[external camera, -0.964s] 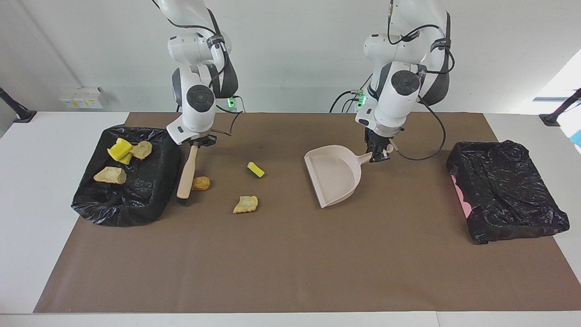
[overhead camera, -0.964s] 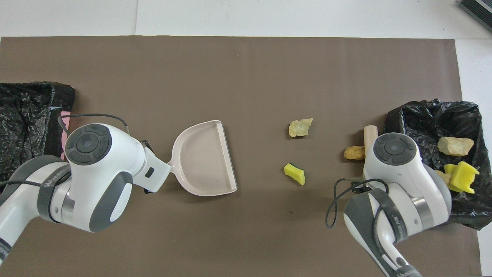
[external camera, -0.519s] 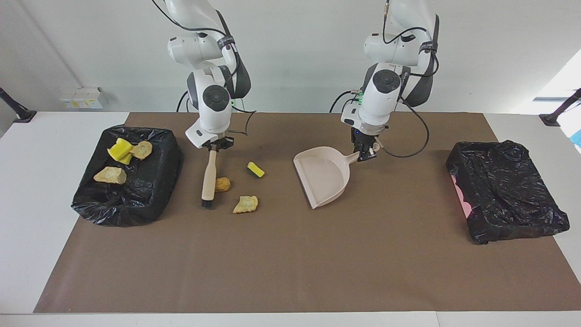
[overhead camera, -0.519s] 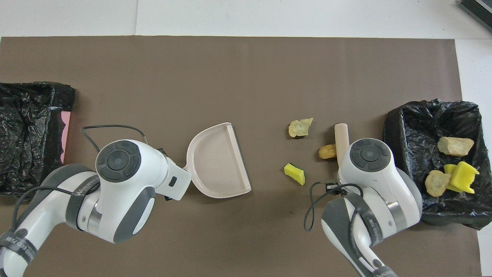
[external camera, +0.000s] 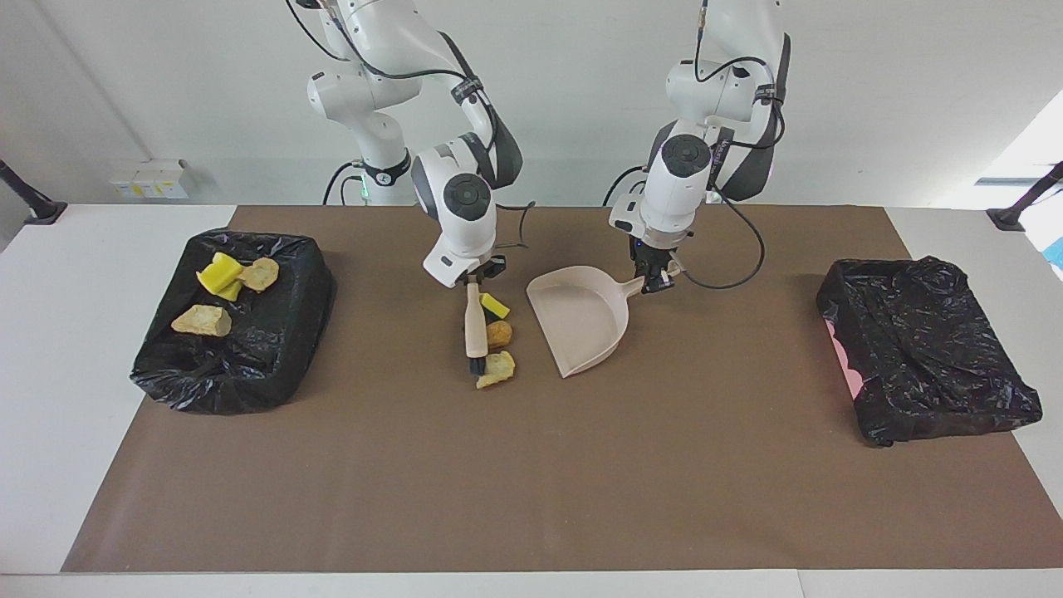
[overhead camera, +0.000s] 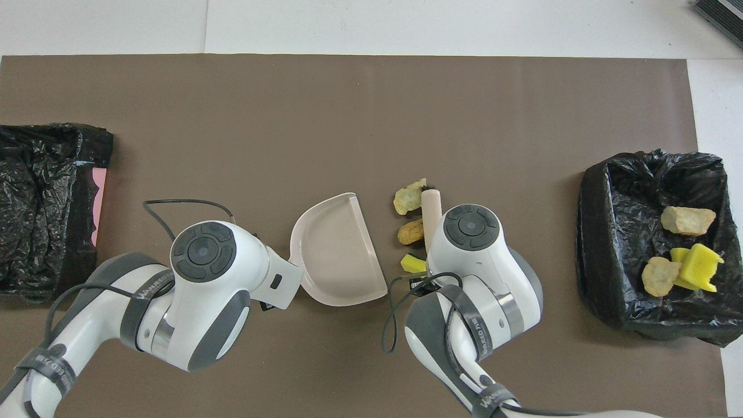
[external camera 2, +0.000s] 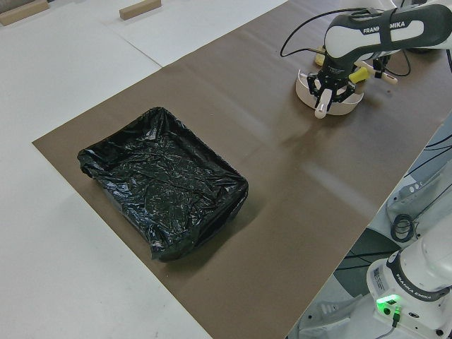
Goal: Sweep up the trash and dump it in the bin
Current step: 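Sweep the pieces into the dustpan with the brush in the right gripper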
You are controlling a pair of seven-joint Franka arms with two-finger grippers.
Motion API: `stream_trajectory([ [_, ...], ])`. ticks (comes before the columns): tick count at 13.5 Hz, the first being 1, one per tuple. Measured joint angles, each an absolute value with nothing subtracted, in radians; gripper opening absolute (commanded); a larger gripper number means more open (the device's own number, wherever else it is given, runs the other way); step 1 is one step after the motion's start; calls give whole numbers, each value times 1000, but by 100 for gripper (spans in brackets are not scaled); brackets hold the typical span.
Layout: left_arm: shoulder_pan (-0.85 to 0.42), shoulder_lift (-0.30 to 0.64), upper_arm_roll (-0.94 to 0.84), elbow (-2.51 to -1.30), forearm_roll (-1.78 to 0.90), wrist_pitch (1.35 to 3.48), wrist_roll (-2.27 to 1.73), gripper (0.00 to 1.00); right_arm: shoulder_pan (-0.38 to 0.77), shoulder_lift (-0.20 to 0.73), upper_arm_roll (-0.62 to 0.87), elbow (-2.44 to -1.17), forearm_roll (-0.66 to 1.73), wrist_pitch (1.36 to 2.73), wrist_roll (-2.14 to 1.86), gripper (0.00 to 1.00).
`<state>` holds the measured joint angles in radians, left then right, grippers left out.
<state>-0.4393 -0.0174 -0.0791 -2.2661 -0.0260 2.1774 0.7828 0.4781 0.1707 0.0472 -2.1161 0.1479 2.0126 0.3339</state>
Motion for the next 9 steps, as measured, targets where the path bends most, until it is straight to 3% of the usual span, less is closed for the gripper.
stream_trajectory([
  [4, -440, -18, -79, -2270, -26, 2177, 773, 0, 571, 185, 50, -2043, 324, 2002, 283, 0],
  [9, -440, -19, -79, -2270, -26, 2177, 770, 0, 553, 179, 36, -1921, 330, 1780, 283, 0],
])
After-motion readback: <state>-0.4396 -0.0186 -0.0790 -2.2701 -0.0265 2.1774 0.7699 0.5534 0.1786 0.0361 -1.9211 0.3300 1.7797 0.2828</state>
